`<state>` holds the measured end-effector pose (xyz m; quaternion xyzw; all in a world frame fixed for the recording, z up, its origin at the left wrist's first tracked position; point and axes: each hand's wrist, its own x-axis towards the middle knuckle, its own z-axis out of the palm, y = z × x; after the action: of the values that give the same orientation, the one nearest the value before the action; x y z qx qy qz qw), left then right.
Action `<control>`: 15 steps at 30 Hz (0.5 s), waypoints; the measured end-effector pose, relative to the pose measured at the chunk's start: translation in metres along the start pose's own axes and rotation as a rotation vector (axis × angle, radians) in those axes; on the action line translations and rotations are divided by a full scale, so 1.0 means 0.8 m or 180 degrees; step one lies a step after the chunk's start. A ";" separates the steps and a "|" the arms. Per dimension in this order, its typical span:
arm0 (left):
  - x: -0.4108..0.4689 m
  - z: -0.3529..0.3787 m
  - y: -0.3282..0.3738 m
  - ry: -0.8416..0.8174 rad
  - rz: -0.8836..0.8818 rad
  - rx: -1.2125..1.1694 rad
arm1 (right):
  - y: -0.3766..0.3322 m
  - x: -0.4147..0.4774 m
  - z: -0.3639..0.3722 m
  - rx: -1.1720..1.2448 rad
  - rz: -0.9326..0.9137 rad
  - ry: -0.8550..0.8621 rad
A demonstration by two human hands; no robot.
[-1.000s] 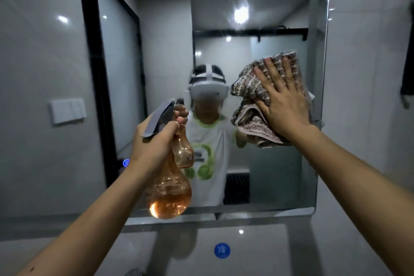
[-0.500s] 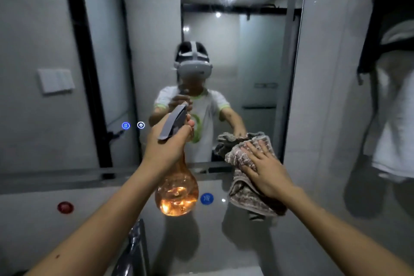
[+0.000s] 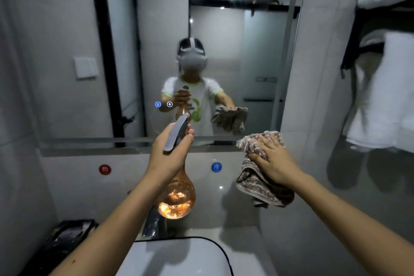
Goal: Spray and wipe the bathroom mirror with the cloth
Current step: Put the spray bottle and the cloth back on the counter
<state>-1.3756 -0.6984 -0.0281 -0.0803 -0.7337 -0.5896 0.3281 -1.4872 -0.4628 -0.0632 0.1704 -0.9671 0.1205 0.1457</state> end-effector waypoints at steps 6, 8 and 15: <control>-0.076 -0.010 -0.009 -0.0208 -0.0363 -0.0215 | -0.011 -0.109 0.004 -0.0033 0.0357 -0.0231; -0.104 -0.006 -0.008 -0.0302 -0.0442 -0.0281 | -0.009 -0.148 0.007 -0.0085 0.0432 -0.0275; -0.202 0.026 -0.002 -0.0373 -0.0337 -0.0059 | 0.018 -0.256 0.029 -0.0138 0.0597 -0.0574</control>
<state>-1.2600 -0.6364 -0.1245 -0.0788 -0.7493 -0.6072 0.2522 -1.3134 -0.3955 -0.1534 0.0862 -0.9903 0.0969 0.0499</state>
